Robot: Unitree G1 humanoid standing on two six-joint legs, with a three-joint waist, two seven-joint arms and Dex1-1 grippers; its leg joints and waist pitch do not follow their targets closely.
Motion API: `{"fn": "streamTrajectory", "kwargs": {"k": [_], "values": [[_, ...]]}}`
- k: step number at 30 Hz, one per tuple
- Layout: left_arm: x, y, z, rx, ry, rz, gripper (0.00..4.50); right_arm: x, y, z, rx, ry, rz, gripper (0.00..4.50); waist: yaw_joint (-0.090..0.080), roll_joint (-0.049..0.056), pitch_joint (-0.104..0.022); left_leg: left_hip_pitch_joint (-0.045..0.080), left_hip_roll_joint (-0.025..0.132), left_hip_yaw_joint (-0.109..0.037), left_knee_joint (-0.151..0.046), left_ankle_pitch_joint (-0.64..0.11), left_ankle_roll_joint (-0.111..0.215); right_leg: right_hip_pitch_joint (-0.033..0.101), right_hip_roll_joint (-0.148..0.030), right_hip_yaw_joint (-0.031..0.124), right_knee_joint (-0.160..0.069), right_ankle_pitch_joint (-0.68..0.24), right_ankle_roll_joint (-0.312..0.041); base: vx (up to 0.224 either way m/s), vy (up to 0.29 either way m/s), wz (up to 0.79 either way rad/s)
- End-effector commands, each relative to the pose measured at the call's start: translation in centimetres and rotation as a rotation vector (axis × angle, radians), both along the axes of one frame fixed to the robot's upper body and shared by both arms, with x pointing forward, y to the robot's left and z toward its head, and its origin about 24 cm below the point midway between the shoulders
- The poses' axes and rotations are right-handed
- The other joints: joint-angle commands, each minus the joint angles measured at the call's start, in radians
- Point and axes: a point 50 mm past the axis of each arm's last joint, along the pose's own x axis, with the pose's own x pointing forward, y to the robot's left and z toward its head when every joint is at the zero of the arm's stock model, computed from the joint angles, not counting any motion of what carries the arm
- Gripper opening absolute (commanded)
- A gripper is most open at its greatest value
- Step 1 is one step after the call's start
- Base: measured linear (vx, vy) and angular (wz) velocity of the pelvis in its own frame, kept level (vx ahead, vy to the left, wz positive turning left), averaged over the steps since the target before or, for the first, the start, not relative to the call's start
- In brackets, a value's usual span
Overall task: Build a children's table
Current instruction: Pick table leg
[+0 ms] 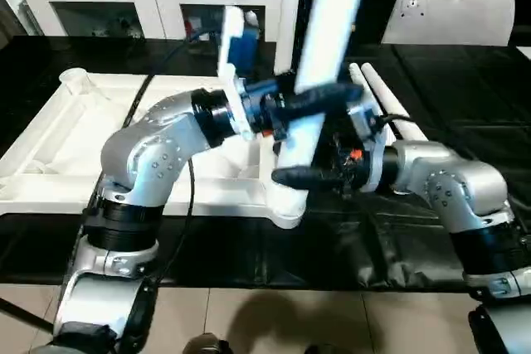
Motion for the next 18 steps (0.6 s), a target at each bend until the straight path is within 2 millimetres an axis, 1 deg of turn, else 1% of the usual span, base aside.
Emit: {"fn": "streamTrajectory", "kwargs": {"k": [1, 2, 4, 7, 10, 12, 13, 15, 18], "values": [[-0.27, -0.49, 0.66, 0.011, -0.045, -0.033, 1.86, 0.23, -0.12, 0.48, -0.009, -0.013, 0.001, 3.17, 0.001, -0.012, -0.083, 0.015, 0.028, -0.003, -0.060, -0.105, 0.034, 0.058, -0.063, 0.033, -0.065, -0.195, -0.204, 0.000, 0.000, 0.00], [-0.24, -0.54, 0.65, 0.013, -0.045, -0.034, 1.86, 0.22, -0.10, 0.47, -0.010, -0.014, 0.004, 3.12, 0.000, -0.012, -0.083, 0.015, 0.029, -0.003, -0.060, -0.108, 0.033, 0.059, -0.063, 0.033, -0.065, -0.194, -0.205, 0.000, 0.000, 0.00], [-0.19, -0.60, 0.59, 0.018, -0.047, -0.038, 1.86, 0.24, -0.05, 0.43, -0.013, -0.019, 0.008, 2.83, 0.001, -0.012, -0.083, 0.015, 0.028, -0.003, -0.060, -0.109, 0.031, 0.059, -0.062, 0.033, -0.065, -0.192, -0.206, 0.000, 0.000, 0.00], [-0.11, -0.67, 0.55, 0.021, -0.048, -0.040, 1.86, 0.22, 0.00, 0.36, -0.017, -0.023, 0.013, 2.64, 0.001, -0.012, -0.085, 0.015, 0.028, -0.003, -0.059, -0.103, 0.031, 0.060, -0.062, 0.033, -0.063, -0.179, -0.210, 0.000, 0.000, 0.00], [0.06, -0.73, 0.49, 0.022, -0.047, -0.033, 1.86, 0.12, 0.13, 0.21, -0.023, -0.028, 0.025, 2.28, 0.002, -0.011, -0.085, 0.015, 0.028, -0.004, -0.060, -0.105, 0.031, 0.061, -0.063, 0.032, -0.062, -0.182, -0.211, 0.000, 0.000, 0.00], [0.16, -0.74, 0.48, 0.022, -0.046, -0.025, 1.86, 0.07, 0.19, 0.13, -0.024, -0.029, 0.029, 2.23, 0.002, -0.012, -0.085, 0.014, 0.027, -0.003, -0.059, -0.102, 0.031, 0.061, -0.062, 0.032, -0.062, -0.172, -0.213, 0.000, 0.000, 0.00], [0.23, -0.75, 0.45, 0.022, -0.046, -0.019, 1.86, 0.05, 0.25, 0.07, -0.024, -0.031, 0.030, 2.12, 0.002, -0.012, -0.085, 0.013, 0.026, -0.003, -0.059, -0.103, 0.031, 0.061, -0.062, 0.032, -0.062, -0.174, -0.212, 0.000, 0.000, 0.00], [0.30, -0.75, 0.44, 0.021, -0.044, -0.011, 1.86, 0.04, 0.28, 0.04, -0.023, -0.033, 0.029, 2.06, 0.003, -0.010, -0.085, 0.015, 0.028, -0.004, -0.059, -0.106, 0.031, 0.060, -0.063, 0.032, -0.062, -0.178, -0.214, 0.000, 0.000, 0.00], [0.50, -0.72, 0.46, 0.019, -0.039, 0.006, 1.86, 0.01, 0.43, -0.03, -0.020, -0.035, 0.032, 2.01, 0.002, -0.010, -0.085, 0.014, 0.028, -0.004, -0.059, -0.109, 0.031, 0.061, -0.062, 0.032, -0.062, -0.174, -0.216, 0.000, 0.000, 0.00]]}}
